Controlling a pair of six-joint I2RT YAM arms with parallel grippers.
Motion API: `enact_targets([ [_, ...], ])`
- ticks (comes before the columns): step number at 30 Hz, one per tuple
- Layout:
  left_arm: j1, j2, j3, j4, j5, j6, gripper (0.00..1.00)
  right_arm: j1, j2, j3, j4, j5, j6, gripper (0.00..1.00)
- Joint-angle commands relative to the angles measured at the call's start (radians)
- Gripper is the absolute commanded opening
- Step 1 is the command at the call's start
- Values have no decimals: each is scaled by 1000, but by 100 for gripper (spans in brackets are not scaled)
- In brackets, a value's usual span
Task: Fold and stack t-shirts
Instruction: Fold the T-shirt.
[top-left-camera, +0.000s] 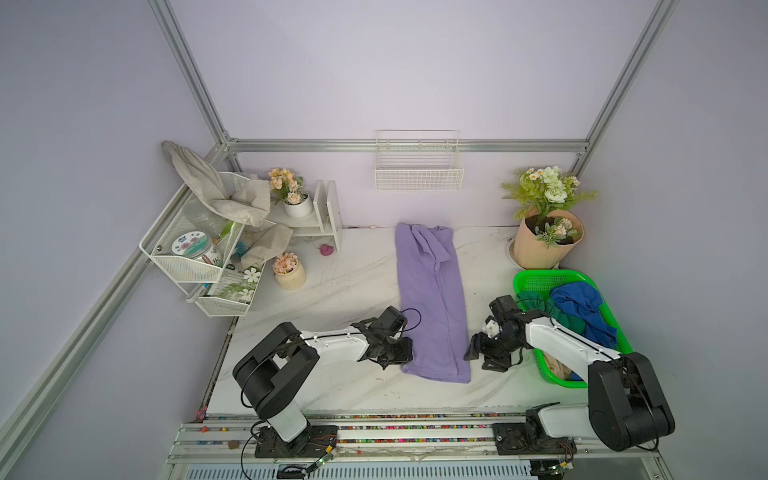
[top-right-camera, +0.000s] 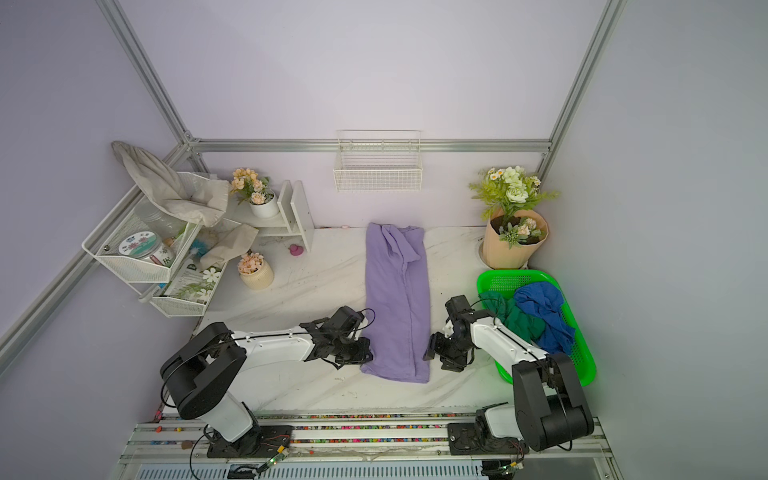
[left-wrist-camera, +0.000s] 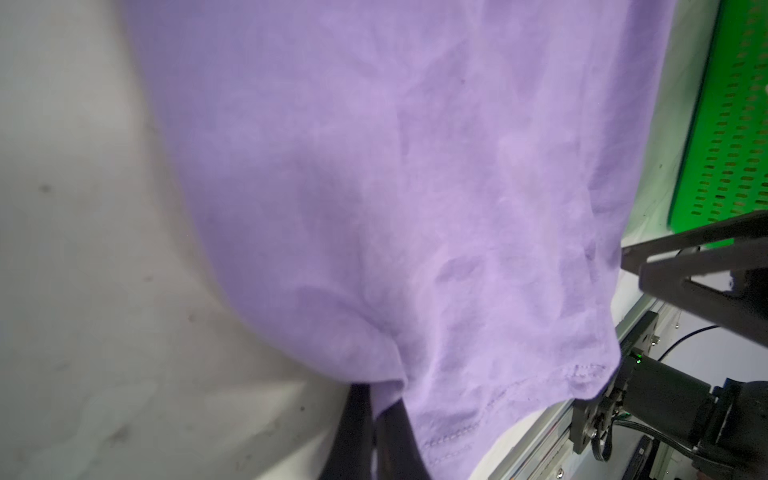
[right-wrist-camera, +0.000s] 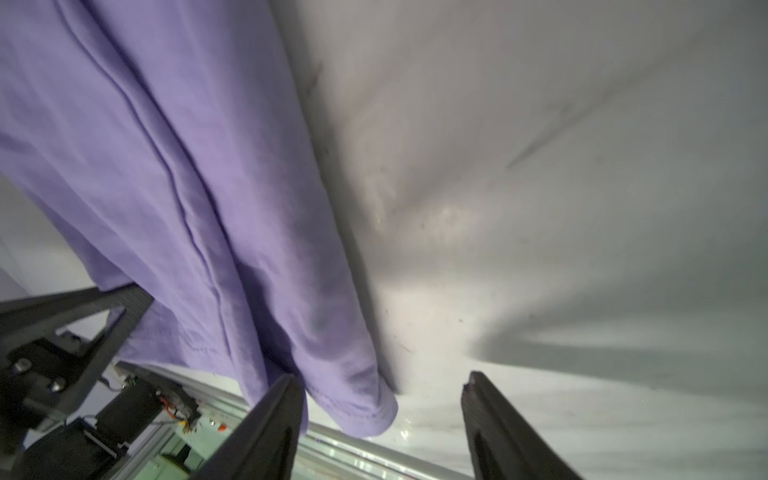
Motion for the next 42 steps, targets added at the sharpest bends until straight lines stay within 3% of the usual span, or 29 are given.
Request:
enact_targets([
  [1,5,62,107,-75,12,57,0,4,8,-10,-19,-132,-44,67],
  [6,10,92,137,-98,22,81,0,27,-19,-42,-9,-163,-13,67],
  [9,18,98,141,-110,31,91,0,34,-32,-85,-4,-182,-14,58],
  [12,26,92,136,-114,32,93,0,38,-32,-115,17,-220,-14,41],
  [14,32,86,131,-113,33,93,0,38,-30,-116,23,-224,-13,21],
  [16,36,78,129,-112,32,90,0,38,-29,-104,24,-220,-15,14],
  [19,36,63,119,-103,23,79,0,38,-30,-76,21,-204,-16,19],
  [25,35,52,111,-115,5,82,0,40,-26,-46,-29,-196,-35,47],
  [28,36,56,111,-117,4,82,0,40,-53,-42,-63,-150,-45,55],
  [37,36,67,134,-116,-2,81,0,40,43,-8,-17,-54,-19,56],
  [42,35,56,146,-136,-13,91,0,40,112,6,69,-80,13,55],
])
